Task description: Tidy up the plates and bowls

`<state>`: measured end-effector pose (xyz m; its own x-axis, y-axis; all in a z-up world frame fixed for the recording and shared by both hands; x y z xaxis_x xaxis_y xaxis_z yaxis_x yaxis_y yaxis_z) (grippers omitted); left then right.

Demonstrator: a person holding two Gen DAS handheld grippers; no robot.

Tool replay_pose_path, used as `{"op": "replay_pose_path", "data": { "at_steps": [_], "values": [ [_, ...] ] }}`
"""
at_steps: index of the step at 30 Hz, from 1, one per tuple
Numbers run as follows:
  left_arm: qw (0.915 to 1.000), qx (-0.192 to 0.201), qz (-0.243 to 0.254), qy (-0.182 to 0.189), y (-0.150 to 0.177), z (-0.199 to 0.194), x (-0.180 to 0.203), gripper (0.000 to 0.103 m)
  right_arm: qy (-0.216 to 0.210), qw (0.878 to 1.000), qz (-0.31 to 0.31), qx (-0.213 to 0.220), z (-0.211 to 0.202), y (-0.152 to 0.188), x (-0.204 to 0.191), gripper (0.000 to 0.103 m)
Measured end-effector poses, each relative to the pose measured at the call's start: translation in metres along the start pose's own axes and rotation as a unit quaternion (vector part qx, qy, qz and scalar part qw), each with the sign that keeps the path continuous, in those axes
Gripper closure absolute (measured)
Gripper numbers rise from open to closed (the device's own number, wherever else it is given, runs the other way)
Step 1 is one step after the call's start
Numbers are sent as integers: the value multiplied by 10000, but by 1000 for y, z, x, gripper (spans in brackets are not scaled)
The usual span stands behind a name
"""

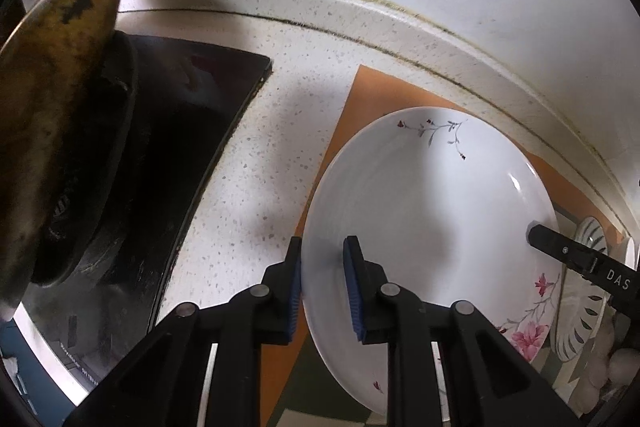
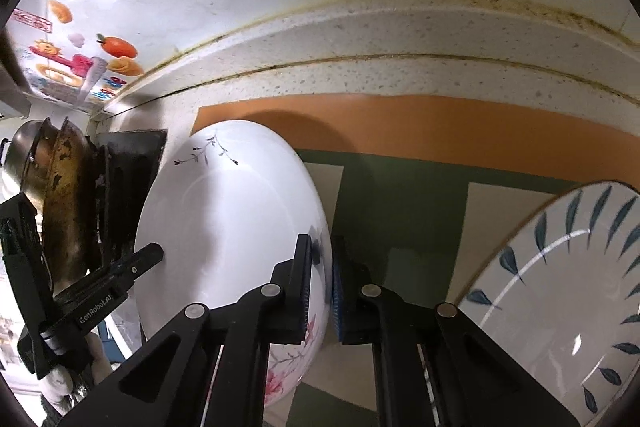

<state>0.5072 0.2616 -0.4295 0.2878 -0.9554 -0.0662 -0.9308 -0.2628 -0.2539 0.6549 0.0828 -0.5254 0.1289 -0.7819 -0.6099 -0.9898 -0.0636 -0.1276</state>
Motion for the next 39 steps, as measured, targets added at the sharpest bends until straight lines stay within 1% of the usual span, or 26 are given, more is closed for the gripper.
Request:
{"op": "replay_pose_path", "data": {
  "at_steps": [2, 3, 6, 10, 11, 17, 20, 25, 26, 30, 34, 39],
  "values": [
    [10000, 61, 29, 13, 4, -10, 2, 86, -43, 10000, -6, 55, -10, 5, -1, 92],
    [10000, 76, 38, 20, -7, -7, 11, 86, -58, 10000, -12, 79, -16, 7, 0, 92],
    [9998, 141, 65, 78, -4, -23, 10, 86, -96, 9998, -56, 191, -31, 13, -5, 92],
    [9994, 262, 137, 171, 5, -51, 19, 86, -150, 9992, -98, 348, -62, 30, -9, 92],
    [9993, 275, 144, 194, 2, -56, 24, 86, -164, 9991, -105, 382, -71, 35, -9, 92],
    [9980, 406, 298, 388, 30, -100, 48, 86, -235, 9976, -99, 648, -125, 69, -9, 92],
    [9972, 431, 395, 457, 47, -116, 61, 86, -239, 9967, -62, 777, -154, 91, -4, 92],
    [9953, 360, 649, 625, 85, -134, 91, 86, -235, 9950, 84, 971, -204, 132, 18, 92],
    [9948, 335, 723, 642, 92, -135, 97, 86, -228, 9948, 109, 987, -211, 138, 22, 92],
    [9925, 127, 984, 719, 124, -130, 123, 86, -127, 9943, 262, 1026, -238, 180, 50, 92],
    [9892, -86, 1273, 721, 155, -122, 147, 86, -66, 9939, 507, 980, -248, 219, 81, 92],
    [9842, -286, 1626, 634, 189, -113, 171, 86, 26, 9926, 797, 918, -247, 254, 117, 92]
  ]
}}
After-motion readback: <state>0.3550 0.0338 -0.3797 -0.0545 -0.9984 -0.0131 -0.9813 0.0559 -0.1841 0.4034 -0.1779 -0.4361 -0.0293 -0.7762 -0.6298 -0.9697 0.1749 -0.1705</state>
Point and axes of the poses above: each gripper's, at about its wrist camera, not at the fingertips, and z roughly the way its jaws point, x to its right, y to its underside, the point moved 9 cm from there along z, roughly the way its jaws point, and after that the axes turned 9 degrees about -y, right-handed, at the moved point
